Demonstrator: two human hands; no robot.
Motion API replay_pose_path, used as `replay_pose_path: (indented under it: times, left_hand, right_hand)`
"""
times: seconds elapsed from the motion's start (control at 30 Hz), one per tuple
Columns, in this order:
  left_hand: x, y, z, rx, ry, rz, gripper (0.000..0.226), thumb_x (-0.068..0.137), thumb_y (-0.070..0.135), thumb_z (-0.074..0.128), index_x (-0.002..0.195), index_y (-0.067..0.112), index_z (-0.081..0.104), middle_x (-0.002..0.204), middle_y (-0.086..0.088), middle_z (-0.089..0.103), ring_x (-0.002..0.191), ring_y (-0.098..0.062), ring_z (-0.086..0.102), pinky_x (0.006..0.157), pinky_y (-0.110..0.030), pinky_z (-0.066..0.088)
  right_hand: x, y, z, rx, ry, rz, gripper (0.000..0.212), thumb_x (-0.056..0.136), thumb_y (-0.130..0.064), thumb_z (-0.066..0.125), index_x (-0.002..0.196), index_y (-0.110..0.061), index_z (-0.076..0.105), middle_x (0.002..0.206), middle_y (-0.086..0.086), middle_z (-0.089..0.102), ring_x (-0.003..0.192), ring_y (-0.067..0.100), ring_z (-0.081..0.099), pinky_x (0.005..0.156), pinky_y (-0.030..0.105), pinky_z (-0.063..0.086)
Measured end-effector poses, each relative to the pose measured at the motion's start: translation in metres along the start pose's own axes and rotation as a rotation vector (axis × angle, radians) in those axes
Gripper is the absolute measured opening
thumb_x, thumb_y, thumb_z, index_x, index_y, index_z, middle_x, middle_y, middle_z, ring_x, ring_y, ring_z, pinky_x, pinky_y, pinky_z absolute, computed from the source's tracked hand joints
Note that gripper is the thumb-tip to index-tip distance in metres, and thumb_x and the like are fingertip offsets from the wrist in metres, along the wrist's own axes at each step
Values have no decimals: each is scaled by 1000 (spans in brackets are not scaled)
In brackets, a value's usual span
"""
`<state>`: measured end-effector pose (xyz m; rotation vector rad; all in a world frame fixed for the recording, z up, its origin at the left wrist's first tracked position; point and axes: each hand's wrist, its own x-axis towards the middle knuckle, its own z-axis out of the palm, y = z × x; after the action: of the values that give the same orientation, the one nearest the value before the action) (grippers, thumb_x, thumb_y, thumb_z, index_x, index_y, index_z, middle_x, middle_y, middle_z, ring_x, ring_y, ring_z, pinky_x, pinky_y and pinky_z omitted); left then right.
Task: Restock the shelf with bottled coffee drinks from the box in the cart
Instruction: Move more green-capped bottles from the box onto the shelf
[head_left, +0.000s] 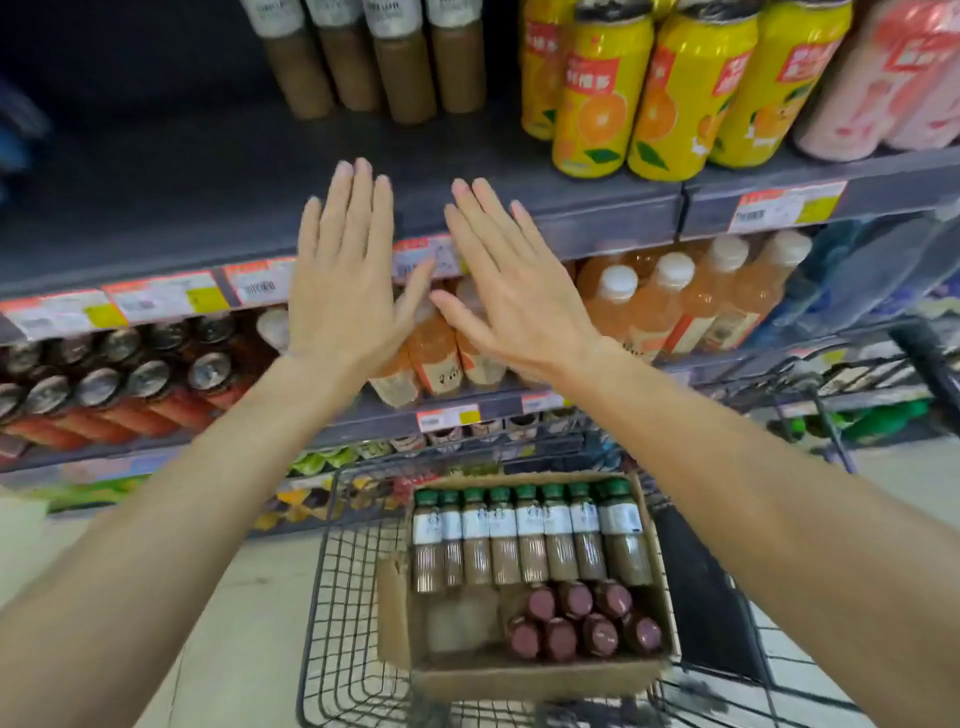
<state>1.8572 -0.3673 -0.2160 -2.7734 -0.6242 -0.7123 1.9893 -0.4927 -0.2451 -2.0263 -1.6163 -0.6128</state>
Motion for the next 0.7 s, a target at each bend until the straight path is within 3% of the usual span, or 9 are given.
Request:
replay_pose_path:
  times: [0.23, 0.4, 0.5, 0.63, 0.7]
  left_hand:
    - [-85, 76, 60, -90, -112, -31, 68, 100, 43, 36, 150, -1, 23, 158, -19, 17, 148, -29, 13, 119, -47, 15]
    - [-132, 120, 119, -136, -410, -28, 70, 100, 47, 30, 151, 1, 17, 160, -16, 8, 149, -25, 6, 121, -42, 13]
    - [-165, 149, 155, -142, -556, -12, 69, 99, 48, 27, 150, 2, 24, 159, -16, 14, 148, -26, 14, 119, -42, 19]
    - [-202, 183, 189, -194, -749, 2, 70, 99, 50, 24, 152, 4, 18, 161, -13, 8, 149, -25, 8, 119, -39, 8]
    - [-217, 195, 199, -212, -794, -40, 72, 98, 51, 23, 151, 3, 19, 160, -14, 11, 148, -25, 11, 120, -39, 11]
  right_hand:
    - [-133, 3, 42, 154, -228, 132, 64, 101, -40, 40, 149, 3, 31, 159, 19, 23, 149, 28, 18, 122, 43, 17]
    - [-228, 0, 79, 193, -518, 410, 69, 100, -47, 30, 150, 1, 29, 160, 16, 20, 150, 24, 14, 121, 41, 19]
    - [-284, 1, 91, 221, -754, 597, 70, 103, -50, 25, 153, -2, 21, 163, 13, 12, 151, 22, 6, 123, 37, 13]
    - [-346, 7, 94, 240, -870, 818, 72, 100, -55, 23, 154, -9, 18, 163, 7, 13, 151, 18, 9, 120, 34, 19]
    - [-365, 12, 93, 222, -930, 895, 69, 101, -53, 27, 154, -11, 17, 163, 5, 14, 150, 18, 13, 116, 34, 25]
